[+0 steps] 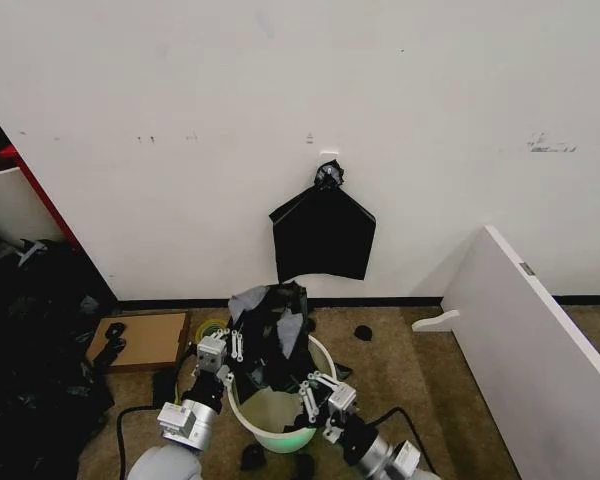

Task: Place the garbage bag over the trash bin.

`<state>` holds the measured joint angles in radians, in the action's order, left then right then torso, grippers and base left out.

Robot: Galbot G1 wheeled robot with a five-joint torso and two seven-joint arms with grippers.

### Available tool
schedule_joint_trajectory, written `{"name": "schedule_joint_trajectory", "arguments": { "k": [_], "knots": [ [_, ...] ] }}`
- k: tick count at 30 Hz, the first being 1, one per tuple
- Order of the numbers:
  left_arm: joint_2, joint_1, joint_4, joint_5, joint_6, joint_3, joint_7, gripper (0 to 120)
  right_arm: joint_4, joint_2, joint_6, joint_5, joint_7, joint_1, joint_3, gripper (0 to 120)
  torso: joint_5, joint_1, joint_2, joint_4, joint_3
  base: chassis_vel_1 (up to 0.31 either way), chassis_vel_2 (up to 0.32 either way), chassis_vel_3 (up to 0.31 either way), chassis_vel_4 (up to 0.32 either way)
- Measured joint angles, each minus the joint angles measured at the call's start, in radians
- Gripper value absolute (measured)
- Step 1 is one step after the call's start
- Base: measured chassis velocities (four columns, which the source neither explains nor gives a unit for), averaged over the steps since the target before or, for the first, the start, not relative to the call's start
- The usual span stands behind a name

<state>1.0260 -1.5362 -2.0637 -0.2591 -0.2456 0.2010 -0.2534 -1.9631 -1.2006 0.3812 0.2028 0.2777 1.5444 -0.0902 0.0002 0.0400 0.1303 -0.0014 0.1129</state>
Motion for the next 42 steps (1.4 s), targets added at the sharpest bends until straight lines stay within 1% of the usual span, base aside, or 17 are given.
{"name": "schedule_joint_trajectory", "arguments": {
  "k": [1, 2, 4, 7, 10, 13, 18, 21, 23, 25, 26, 31, 33, 34, 36, 38, 42],
  "knots": [
    [0.0, 0.0, 0.018, -0.012, -0.002, -0.003, 0.001, 0, 0.01, 0.007, -0.007, -0.021, -0.011, 0.001, -0.017, 0, 0.0, 0.0, 0.0, 0.0, 0.0, 0.0, 0.0, 0.0, 0.0],
    [0.0, 0.0, 0.018, -0.012, -0.002, -0.003, 0.001, 0, 0.01, 0.007, -0.007, -0.021, -0.011, 0.001, -0.017, 0, 0.0, 0.0, 0.0, 0.0, 0.0, 0.0, 0.0, 0.0, 0.0],
    [-0.005, -0.009, 0.061, -0.012, -0.015, -0.01, -0.004, 0, 0.029, 0.031, -0.039, -0.087, -0.069, 0.025, -0.05, 0, 0.0, 0.0, 0.0, 0.0, 0.0, 0.0, 0.0, 0.0, 0.0],
    [-0.014, -0.042, 0.115, 0.054, -0.049, -0.013, -0.051, 0, 0.042, 0.069, -0.06, -0.143, -0.151, 0.086, -0.051, 0, 0.0, 0.0, 0.0, -0.0001, 0.0, 0.0, 0.0, 0.0, 0.0],
    [-0.02, -0.064, 0.128, 0.072, -0.064, -0.013, -0.067, 0, 0.045, 0.084, -0.06, -0.168, -0.191, 0.107, -0.039, 0, 0.0001, 0.0, 0.0, 0.0, 0.0, 0.0, 0.0, 0.0, 0.0],
    [-0.032, -0.11, 0.136, 0.094, -0.091, -0.011, -0.079, 0, 0.035, 0.11, -0.063, -0.194, -0.232, 0.148, -0.02, 0, 0.0001, 0.0, 0.0, 0.0, 0.0, 0.0, 0.0, 0.0, 0.0],
    [-0.05, -0.147, 0.154, 0.118, -0.115, -0.015, -0.088, 0, 0.02, 0.142, -0.053, -0.231, -0.228, 0.188, -0.018, 0, 0.0, 0.0, 0.0, 0.0, 0.0, 0.0, 0.0, 0.0, 0.0],
    [-0.054, -0.16, 0.172, 0.136, -0.131, -0.023, -0.093, 0, 0.02, 0.16, -0.008, -0.246, -0.148, 0.214, -0.045, 0, 0.0, 0.0, 0.0, -0.0001, 0.0, 0.0, 0.0, 0.0, 0.0],
    [-0.05, -0.165, 0.185, 0.146, -0.137, -0.027, -0.098, 0, 0.034, 0.163, 0.039, -0.251, -0.063, 0.218, -0.079, 0, 0.0, 0.0, 0.0, 0.0, 0.0, 0.0, 0.0, 0.0, 0.0],
    [-0.04, -0.166, 0.197, 0.152, -0.139, -0.029, -0.105, 0, 0.057, 0.162, 0.069, -0.27, -0.032, 0.211, -0.101, 0, 0.0001, 0.0, 0.0, -0.0001, 0.0, 0.0, 0.0, 0.0, 0.0],
    [-0.04, -0.166, 0.197, 0.152, -0.139, -0.029, -0.105, 0, 0.057, 0.162, 0.069, -0.27, -0.032, 0.211, -0.101, 0, 0.0001, 0.0, 0.0, -0.0001, 0.0, 0.0, 0.0, 0.0, 0.0],
    [0.024, -0.195, 0.219, 0.17, -0.139, -0.017, -0.137, 0, 0.149, 0.155, 0.098, -0.319, -0.025, 0.174, -0.123, 0, 0.0003, 0.0, 0.0, 0.0001, 0.0, 0.0, 0.0, 0.0, 0.0],
    [0.048, -0.2, 0.246, 0.192, -0.162, -0.005, -0.143, 0, 0.202, 0.143, 0.128, -0.349, -0.042, 0.151, -0.123, 0, -0.0001, 0.0, 0.0, 0.0003, 0.0, 0.0, 0.0, 0.0, 0.0],
    [0.048, -0.2, 0.246, 0.192, -0.162, -0.005, -0.143, 0, 0.202, 0.143, 0.128, -0.349, -0.042, 0.151, -0.123, 0, -0.0001, 0.0, 0.0, 0.0003, 0.0, 0.0, 0.0, 0.0, 0.0],
    [0.062, -0.197, 0.266, 0.206, -0.183, 0.004, -0.149, 0, 0.241, 0.128, 0.138, -0.361, -0.11, 0.131, -0.109, 0, 0.0005, 0.0, 0.0, 0.0001, 0.0, 0.0, 0.0, 0.0, 0.0],
    [0.071, -0.194, 0.269, 0.207, -0.19, 0.007, -0.162, 0, 0.257, 0.12, 0.116, -0.366, -0.157, 0.123, -0.095, 0, 0.0, 0.0, 0.0, 0.0, 0.0, 0.0, 0.0, 0.0, 0.0],
    [0.069, -0.195, 0.266, 0.206, -0.191, 0.011, -0.18, 0, 0.264, 0.116, 0.109, -0.377, -0.158, 0.12, -0.091, 0, 0.0001, 0.0, 0.0, 0.0, 0.0, 0.0, 0.0, 0.0, 0.0]
  ]
}}
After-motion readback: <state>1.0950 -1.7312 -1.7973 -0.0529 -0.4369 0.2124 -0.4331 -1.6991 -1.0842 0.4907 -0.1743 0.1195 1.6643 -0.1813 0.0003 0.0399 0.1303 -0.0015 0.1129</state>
